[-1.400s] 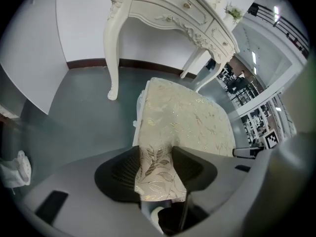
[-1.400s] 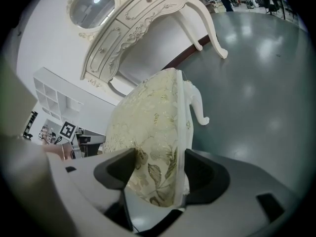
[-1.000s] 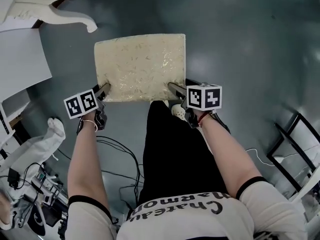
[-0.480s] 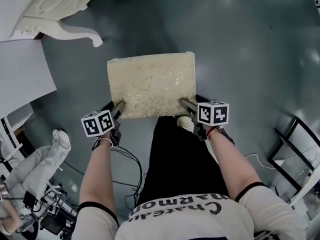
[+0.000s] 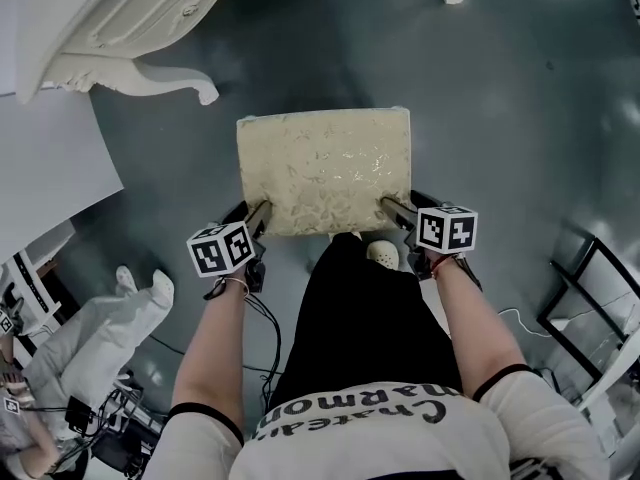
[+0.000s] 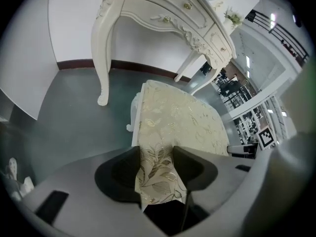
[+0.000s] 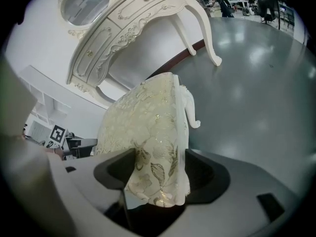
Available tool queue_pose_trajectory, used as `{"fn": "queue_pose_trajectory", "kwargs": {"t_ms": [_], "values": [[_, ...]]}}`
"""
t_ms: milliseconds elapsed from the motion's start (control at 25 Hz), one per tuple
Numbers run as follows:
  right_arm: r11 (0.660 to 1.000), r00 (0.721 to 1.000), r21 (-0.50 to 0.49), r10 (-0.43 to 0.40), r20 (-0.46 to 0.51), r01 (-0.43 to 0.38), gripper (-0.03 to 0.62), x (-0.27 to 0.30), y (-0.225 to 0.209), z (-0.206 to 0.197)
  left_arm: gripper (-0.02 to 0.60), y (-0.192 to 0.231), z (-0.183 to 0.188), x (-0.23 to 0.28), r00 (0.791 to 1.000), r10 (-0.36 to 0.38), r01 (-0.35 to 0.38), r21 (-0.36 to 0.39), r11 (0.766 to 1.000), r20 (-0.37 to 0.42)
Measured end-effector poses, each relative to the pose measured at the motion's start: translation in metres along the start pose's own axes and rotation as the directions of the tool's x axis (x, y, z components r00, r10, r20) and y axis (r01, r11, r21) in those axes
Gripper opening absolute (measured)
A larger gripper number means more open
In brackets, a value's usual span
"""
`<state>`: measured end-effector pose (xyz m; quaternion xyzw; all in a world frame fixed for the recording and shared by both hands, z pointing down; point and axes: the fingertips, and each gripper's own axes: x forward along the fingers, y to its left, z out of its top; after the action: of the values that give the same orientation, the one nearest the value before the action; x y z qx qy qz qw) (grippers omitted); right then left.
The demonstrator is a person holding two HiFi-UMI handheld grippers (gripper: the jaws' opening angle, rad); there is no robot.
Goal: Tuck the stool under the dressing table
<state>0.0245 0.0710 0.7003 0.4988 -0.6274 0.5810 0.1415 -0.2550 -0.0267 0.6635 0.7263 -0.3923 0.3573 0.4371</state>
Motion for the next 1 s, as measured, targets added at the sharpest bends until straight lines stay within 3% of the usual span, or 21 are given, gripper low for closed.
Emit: {"fn": "queue_pose_trajectory", "kwargs": {"t_ms": [120,320,480,840,1000], "values": [[1.0,1.0,-0.022,0.003,-0.003,-0.003,0.337,-0.002,0.003,-0.001,0.215,0.002,-0.002,-0.003,0.999,-0.001,0.001,-0.014,1.0,0.041],[0.999,1.0,-0.028,-0.021,-0.018,0.02,0.337,-0.002,0.001,-0.011,0.215,0.003,-0.005,0.001,1.0,-0.012,0.012,0.023,1.0,0.012],[1.0,1.0,-0.006,-0.023,0.008,0.024,0.337,-0.002,0.005,-0.011,0.219,0.004,0.006,0.0,0.999,0.005,-0.007,0.053,0.999,0.039],[0.998,0.997,0.003,-0.066,0.048,0.066,0.336,0.022,-0.003,0.023,0.218,0.012,0.047,0.027,0.999,-0.003,-0.002,0.084,0.996,0.05],[0.997,0.996,0.001,-0.083,0.045,0.083,0.334,0.029,0.003,0.073,0.219,0.013,0.096,0.032,0.999,0.0,-0.004,0.075,0.997,0.054]]}}
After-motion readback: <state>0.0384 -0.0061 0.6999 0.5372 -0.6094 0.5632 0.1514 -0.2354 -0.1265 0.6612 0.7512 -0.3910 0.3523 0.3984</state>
